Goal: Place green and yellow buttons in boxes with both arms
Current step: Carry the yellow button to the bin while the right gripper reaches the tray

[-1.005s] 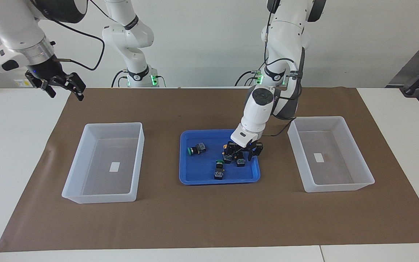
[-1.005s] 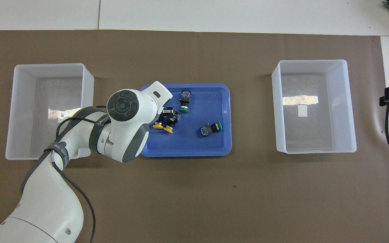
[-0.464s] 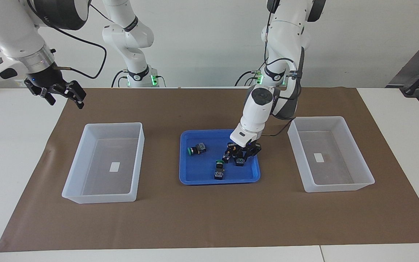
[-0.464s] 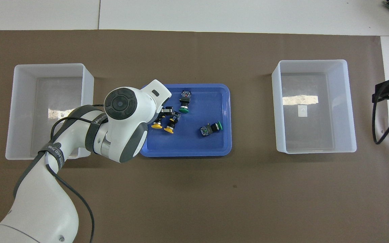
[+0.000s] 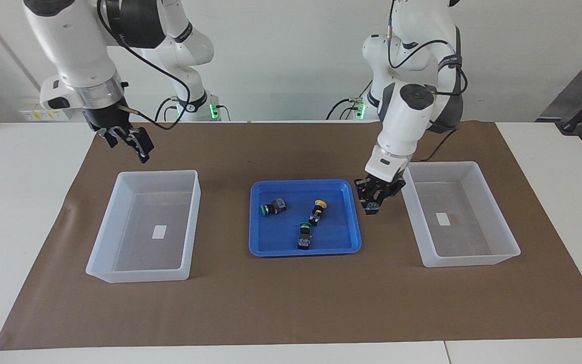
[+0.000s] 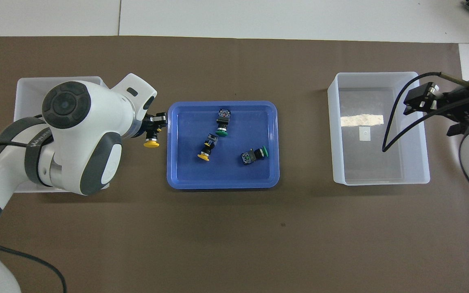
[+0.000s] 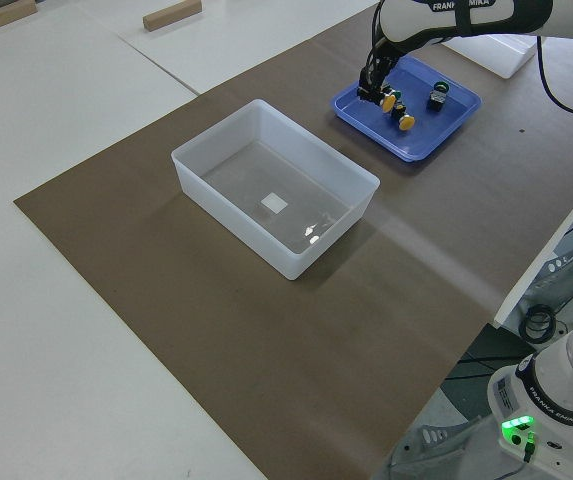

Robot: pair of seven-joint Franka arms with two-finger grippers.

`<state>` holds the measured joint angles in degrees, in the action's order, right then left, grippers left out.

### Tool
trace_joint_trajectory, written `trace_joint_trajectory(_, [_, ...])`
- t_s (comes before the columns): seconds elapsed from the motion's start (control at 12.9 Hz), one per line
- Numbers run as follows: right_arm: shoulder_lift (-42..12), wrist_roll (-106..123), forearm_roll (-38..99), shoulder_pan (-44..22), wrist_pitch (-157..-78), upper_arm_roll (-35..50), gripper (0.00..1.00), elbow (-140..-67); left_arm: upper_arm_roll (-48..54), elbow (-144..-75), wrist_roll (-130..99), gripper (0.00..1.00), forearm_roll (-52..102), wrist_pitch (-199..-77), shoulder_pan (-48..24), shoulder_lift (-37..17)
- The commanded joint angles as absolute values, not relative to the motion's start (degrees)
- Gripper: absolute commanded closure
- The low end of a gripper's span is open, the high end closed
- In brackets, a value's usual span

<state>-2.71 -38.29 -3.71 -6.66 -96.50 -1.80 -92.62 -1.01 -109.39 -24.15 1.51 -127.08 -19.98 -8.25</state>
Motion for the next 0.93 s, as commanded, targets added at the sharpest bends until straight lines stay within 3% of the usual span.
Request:
trace_joint_trajectory(0.0, [-3.14,-50.40,-3.87,-11.05,-100.81,-1.85,0.00,-97.74,-0.62,-110.04,-23.91,1.00,-0.35,-125.77,-16.19,-7.12])
trace_joint_trajectory(0.46, [-17.38,-75.04,2.71,-22.66,-117.75,-1.85,0.00,-96.33,-0.44,-110.04,-8.64,1.00,-0.44,-129.28,-3.45,-7.47])
trace_joint_trajectory(0.85, [-22.58,-81.82,5.71,-28.74,-123.13,-1.85,0.00,-97.99,-0.35,-110.21,1.04,1.00,-0.35,-129.99,3.06,-7.56])
